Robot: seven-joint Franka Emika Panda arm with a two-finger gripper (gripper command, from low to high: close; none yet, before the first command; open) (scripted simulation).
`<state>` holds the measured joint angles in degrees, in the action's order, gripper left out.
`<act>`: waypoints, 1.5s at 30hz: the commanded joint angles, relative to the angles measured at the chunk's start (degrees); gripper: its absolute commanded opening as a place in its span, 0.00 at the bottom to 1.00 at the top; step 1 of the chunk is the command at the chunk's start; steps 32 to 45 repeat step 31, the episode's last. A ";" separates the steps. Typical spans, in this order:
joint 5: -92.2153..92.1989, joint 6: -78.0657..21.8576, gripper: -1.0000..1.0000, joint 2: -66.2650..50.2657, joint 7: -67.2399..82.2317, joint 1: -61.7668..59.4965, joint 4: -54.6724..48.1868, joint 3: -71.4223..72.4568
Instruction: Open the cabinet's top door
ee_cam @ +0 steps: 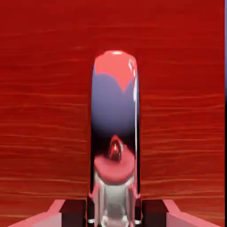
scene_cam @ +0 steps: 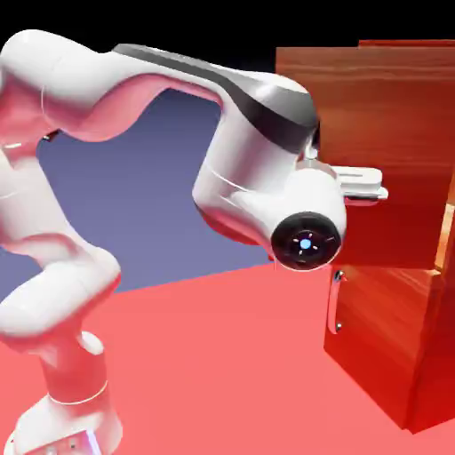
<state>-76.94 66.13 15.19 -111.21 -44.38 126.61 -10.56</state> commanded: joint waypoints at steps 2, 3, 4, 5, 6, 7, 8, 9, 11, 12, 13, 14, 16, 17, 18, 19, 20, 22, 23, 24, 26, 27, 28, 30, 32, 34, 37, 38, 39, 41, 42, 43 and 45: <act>1.73 -4.74 0.00 -3.93 0.79 -0.16 -4.15 -1.18; 2.44 -6.94 0.00 -5.84 1.14 -0.26 -6.23 -1.66; 3.08 -9.06 0.00 -7.71 1.48 -0.37 -8.30 -2.06; 3.64 -11.11 0.00 -9.55 1.80 -0.50 -10.38 -2.41; 4.13 -13.09 0.00 -11.35 2.09 -0.64 -12.46 -2.69; 4.57 -15.00 0.00 -13.13 2.36 -0.82 -14.53 -2.91; 4.95 -16.84 0.00 -14.87 2.61 -0.95 -16.61 -3.13; 5.28 -18.63 0.00 -16.59 2.85 -1.17 -18.69 -3.24; 5.65 -21.33 0.00 -19.01 3.28 -4.54 -21.63 -0.47; 5.63 -21.61 0.00 -19.19 3.37 -6.61 -21.84 1.49; 5.58 -21.63 0.00 -19.13 3.41 -8.69 -21.76 3.51; 5.52 -21.50 0.00 -18.93 3.43 -10.77 -21.51 5.56; 5.37 -20.96 0.00 -18.31 3.41 -14.89 -20.76 9.71; 5.30 -20.61 0.00 -17.96 3.38 -16.92 -20.33 11.79; 5.25 -20.24 0.00 -17.61 3.34 -18.94 -19.89 13.87; 5.21 -19.86 0.00 -17.27 3.29 -20.93 -19.48 15.94; 5.20 -19.48 0.00 -16.97 3.22 -22.91 -19.10 18.02; 5.31 -18.80 0.00 -16.59 3.05 -26.80 -18.61 22.17; 5.46 -18.57 0.00 -16.61 2.93 -28.69 -18.63 24.25; 5.77 -18.52 0.00 -16.96 2.78 -30.53 -19.03 26.33; 7.29 -19.93 0.00 -19.97 2.36 -32.39 -22.60 28.88; 8.03 -20.93 0.00 -21.70 2.18 -32.18 -24.68 28.94; 8.72 -21.90 0.00 -23.40 1.94 -31.99 -26.75 29.08; 9.93 -23.79 0.00 -26.75 1.34 -31.62 -30.91 29.42; 10.44 -24.70 0.00 -28.37 0.97 -31.40 -32.96 29.59; 10.44 -24.70 0.00 -28.37 0.97 -31.40 -32.96 29.59; 10.44 -24.70 0.00 -28.37 0.97 -31.40 -32.96 29.59; 10.44 -24.70 0.00 -28.37 0.97 -31.40 -32.96 29.59; 10.44 -24.70 0.00 -28.37 0.97 -31.40 -32.96 29.59; 10.44 -24.70 0.00 -28.37 0.97 -31.40 -32.96 29.59; 10.44 -24.70 0.00 -28.37 0.97 -31.40 -32.96 29.59; 10.44 -24.70 0.00 -28.37 0.97 -31.40 -32.96 29.59; 10.44 -24.70 0.00 -28.37 0.97 -31.40 -32.96 29.59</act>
